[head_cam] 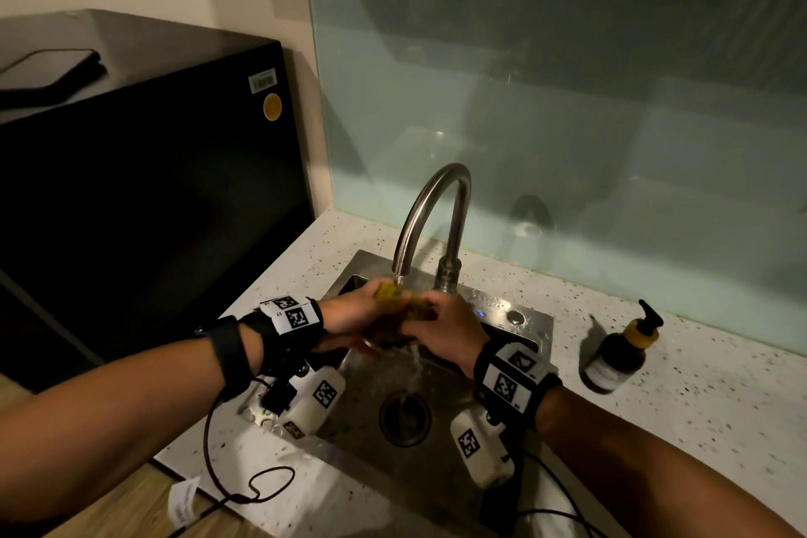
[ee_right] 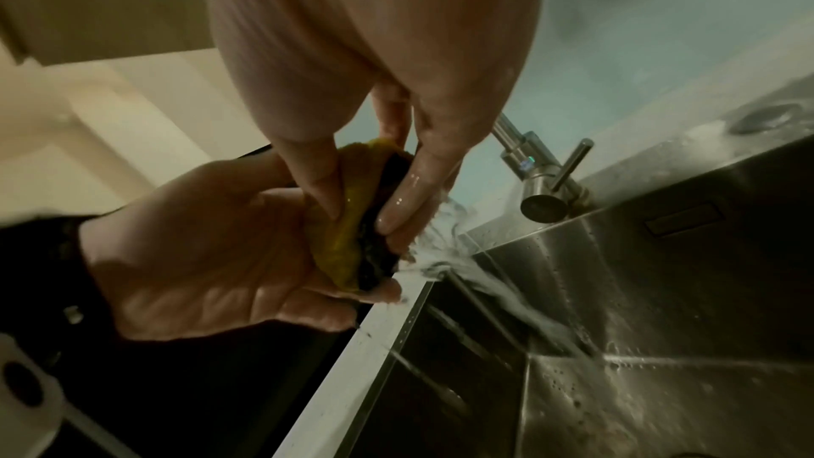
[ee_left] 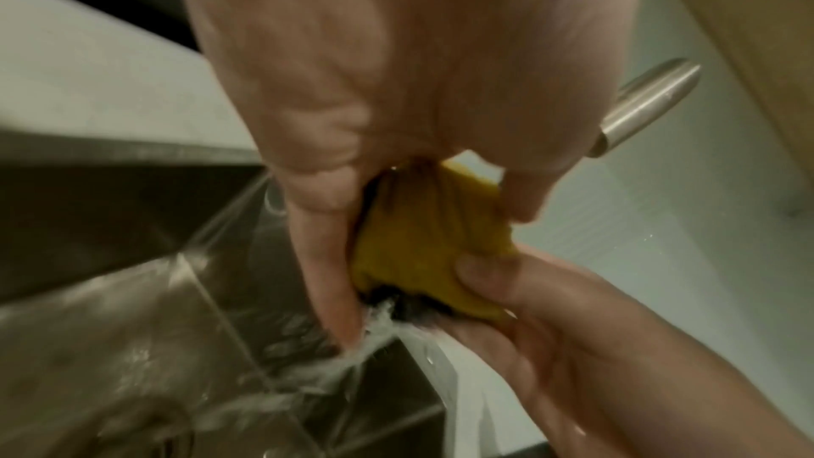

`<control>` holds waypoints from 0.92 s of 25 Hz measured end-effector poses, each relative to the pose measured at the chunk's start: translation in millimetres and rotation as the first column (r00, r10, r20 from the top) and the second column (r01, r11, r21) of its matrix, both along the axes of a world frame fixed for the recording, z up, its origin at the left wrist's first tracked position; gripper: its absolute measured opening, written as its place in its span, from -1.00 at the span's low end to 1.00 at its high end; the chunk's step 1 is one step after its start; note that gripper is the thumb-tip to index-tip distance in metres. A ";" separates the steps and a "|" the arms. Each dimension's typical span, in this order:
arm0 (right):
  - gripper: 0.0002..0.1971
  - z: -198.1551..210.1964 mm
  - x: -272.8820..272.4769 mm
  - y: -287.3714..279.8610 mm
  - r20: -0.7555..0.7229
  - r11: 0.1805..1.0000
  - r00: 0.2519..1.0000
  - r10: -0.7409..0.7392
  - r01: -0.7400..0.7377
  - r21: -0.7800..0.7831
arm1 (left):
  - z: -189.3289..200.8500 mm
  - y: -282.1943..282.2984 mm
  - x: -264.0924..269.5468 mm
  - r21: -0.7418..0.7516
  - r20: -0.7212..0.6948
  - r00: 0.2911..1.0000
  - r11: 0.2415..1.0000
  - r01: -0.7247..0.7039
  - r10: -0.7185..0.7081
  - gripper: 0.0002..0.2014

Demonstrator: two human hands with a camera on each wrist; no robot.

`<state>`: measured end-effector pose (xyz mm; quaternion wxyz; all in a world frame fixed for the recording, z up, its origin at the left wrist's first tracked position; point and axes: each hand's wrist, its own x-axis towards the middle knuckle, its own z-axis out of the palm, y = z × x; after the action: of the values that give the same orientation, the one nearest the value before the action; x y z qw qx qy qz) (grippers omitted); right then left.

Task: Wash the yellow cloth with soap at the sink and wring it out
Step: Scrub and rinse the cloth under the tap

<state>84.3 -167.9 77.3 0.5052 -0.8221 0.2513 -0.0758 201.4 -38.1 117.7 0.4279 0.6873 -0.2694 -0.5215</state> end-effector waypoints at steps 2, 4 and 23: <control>-0.70 -1.0 1.3 3.7 0.025 0.998 0.999 0.046 -0.044 -0.055 | -1.8 -2.0 -7.6 -0.097 -0.020 0.998 0.993 -0.064 0.063 -0.83; -0.54 1.5 3.9 6.1 0.044 0.998 0.998 0.055 -0.054 -0.026 | -7.2 -5.7 -10.5 -0.169 -0.013 0.991 0.977 -0.131 0.131 -0.78; -0.22 -0.5 5.9 -0.2 0.174 0.987 0.977 0.125 -0.105 -0.118 | -8.2 -11.9 -5.3 -0.107 0.027 0.994 0.989 -0.104 0.107 -0.84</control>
<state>90.2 -168.0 76.8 0.4840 -0.8512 0.1519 -0.1345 196.1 -50.0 109.4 0.4861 0.6855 -0.2669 -0.4717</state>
